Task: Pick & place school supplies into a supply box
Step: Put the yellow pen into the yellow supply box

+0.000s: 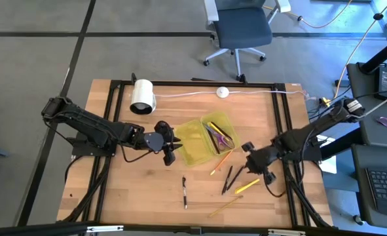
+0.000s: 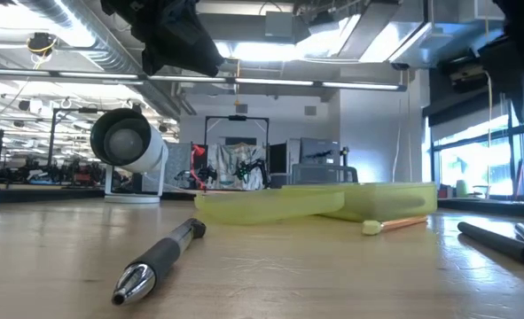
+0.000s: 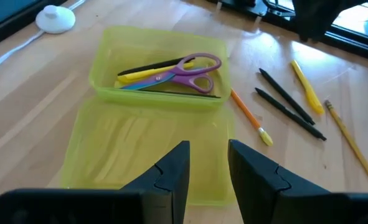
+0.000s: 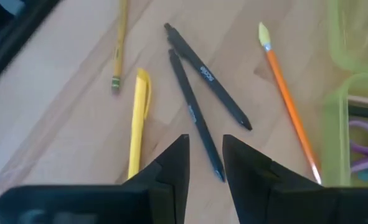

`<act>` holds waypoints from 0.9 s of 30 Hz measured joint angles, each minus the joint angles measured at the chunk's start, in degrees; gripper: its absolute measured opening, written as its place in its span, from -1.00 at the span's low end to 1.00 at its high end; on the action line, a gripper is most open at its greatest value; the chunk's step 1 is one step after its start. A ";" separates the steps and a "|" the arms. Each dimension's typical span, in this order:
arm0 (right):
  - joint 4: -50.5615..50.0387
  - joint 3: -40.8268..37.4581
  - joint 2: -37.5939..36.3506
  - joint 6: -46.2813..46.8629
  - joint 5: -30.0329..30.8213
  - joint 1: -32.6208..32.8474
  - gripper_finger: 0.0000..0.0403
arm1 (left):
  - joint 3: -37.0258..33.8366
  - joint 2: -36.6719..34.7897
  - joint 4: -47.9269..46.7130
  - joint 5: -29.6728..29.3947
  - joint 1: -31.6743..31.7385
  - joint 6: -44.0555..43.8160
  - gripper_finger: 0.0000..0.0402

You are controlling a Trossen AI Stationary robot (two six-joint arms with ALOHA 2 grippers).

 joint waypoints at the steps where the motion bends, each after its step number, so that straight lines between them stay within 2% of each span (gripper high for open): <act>1: -0.58 0.69 0.88 0.31 1.19 0.95 -0.50 | 0.00 0.00 0.01 0.00 0.00 0.00 -0.49; 7: -4.98 6.97 7.61 6.09 5.99 5.05 -0.50 | 0.00 0.00 0.87 0.00 0.00 0.00 -0.49; 19: -5.71 17.02 21.94 17.84 5.64 10.56 -0.50 | 0.00 -0.02 0.89 0.75 0.00 0.00 -0.49; 24: -4.26 18.22 25.06 25.53 2.34 10.72 -0.50 | 0.00 -0.02 0.90 1.55 0.00 0.00 -0.49; 27: -4.09 18.22 26.22 26.22 -1.26 10.74 -0.50 | 0.00 -0.02 1.01 1.55 0.00 0.00 -0.49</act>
